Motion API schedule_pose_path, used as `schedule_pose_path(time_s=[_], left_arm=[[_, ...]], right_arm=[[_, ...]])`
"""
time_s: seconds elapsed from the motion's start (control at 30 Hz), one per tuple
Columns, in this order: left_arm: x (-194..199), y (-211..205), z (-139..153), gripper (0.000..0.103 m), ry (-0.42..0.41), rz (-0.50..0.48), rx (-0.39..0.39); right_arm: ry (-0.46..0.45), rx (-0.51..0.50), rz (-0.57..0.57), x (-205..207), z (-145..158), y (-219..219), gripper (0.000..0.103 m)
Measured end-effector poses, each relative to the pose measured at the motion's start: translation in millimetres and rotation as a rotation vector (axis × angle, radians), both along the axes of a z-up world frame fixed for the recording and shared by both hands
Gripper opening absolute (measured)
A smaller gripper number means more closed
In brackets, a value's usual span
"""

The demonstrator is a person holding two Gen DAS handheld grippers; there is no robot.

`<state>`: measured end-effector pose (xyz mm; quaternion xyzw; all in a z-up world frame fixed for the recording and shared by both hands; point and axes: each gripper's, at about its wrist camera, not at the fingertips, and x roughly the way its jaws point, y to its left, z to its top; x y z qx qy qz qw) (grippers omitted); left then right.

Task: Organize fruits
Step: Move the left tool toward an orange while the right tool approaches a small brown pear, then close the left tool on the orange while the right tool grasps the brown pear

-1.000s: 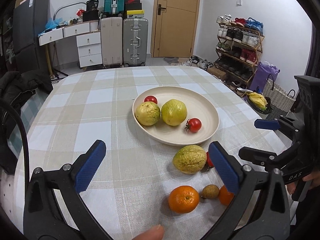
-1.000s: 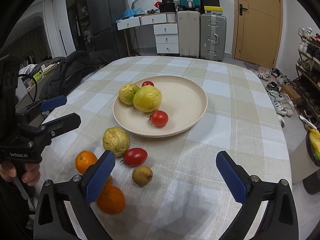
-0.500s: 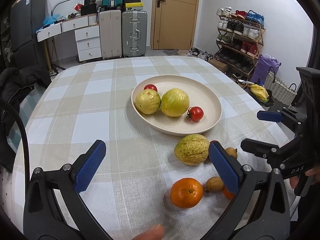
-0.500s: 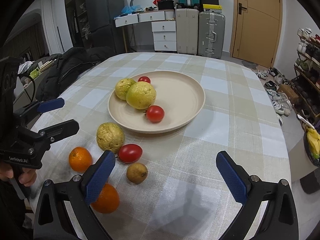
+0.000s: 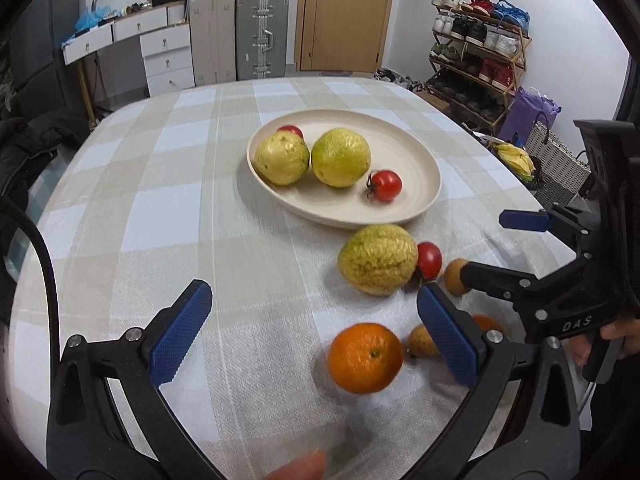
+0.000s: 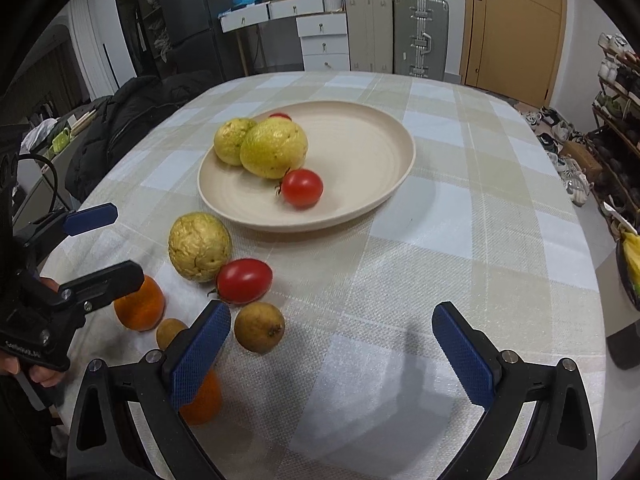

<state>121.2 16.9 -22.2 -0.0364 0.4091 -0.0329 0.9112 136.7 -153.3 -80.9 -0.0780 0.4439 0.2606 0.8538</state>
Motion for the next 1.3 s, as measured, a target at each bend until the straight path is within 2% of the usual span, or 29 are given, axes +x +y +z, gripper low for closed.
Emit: schedule_pose_path(time_s=[0.2, 0.43, 0.8, 0.87, 0.97, 1.2, 1.3], left_arm=[[-3, 7, -11, 0.102, 0.026, 0.012, -0.005], [-3, 6, -15, 0.102, 0.045, -0.008, 0.008], [-5, -9, -23, 0.102, 0.083, -0.044, 0.083], [-7, -8, -25, 0.102, 0.094, -0.049, 0.081], [-10, -6, -28, 0.102, 0.104, -0.053, 0.082], [-13, -9, -27, 0.095, 0.103, -0.084, 0.08], [-13, -11, -28, 0.087, 0.112, -0.1, 0.085]], right_arm=[[0.045, 0.011, 0.011, 2, -11, 5, 0.103], [0.056, -0.011, -0.009, 5, -14, 1, 0.103], [0.058, -0.016, 0.003, 2, -13, 0, 0.102], [0.06, -0.019, 0.017, 0, -13, 0, 0.097], [0.054, -0.018, 0.043, -3, -10, 2, 0.079], [0.051, 0.001, 0.067, -7, -7, 3, 0.064], [0.051, 0.003, 0.096, -11, -7, 6, 0.056]])
